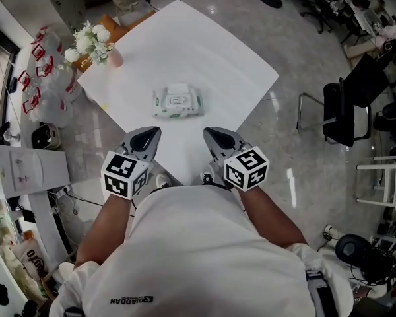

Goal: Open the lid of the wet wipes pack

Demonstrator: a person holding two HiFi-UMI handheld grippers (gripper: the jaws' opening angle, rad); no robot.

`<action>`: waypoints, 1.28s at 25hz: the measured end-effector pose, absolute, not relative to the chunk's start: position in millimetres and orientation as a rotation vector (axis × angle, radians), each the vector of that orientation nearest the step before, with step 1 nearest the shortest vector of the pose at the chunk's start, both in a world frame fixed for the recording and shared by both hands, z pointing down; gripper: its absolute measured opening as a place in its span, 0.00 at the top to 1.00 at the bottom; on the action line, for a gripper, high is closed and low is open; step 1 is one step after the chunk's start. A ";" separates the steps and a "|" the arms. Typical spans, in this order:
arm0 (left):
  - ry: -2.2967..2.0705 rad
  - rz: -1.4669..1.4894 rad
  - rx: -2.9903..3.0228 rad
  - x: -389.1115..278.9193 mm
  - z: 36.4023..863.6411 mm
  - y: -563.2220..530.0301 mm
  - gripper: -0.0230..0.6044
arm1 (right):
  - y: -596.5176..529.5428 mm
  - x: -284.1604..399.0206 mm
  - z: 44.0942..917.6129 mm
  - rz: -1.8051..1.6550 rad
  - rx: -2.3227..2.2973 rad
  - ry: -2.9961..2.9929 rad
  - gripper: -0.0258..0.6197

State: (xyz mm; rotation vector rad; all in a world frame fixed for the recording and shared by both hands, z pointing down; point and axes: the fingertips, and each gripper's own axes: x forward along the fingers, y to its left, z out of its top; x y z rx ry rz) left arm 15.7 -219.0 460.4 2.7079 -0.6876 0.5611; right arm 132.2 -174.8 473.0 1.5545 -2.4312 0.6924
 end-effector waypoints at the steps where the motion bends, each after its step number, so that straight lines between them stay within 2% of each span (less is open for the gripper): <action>1: -0.689 0.563 2.709 16.0 460.6 -219.7 0.95 | -175.6 132.7 473.1 0.691 1.554 -2.432 0.95; 32: -0.693 0.567 2.702 16.1 463.8 -221.5 0.95 | -178.6 128.6 477.4 0.684 1.512 -2.428 0.95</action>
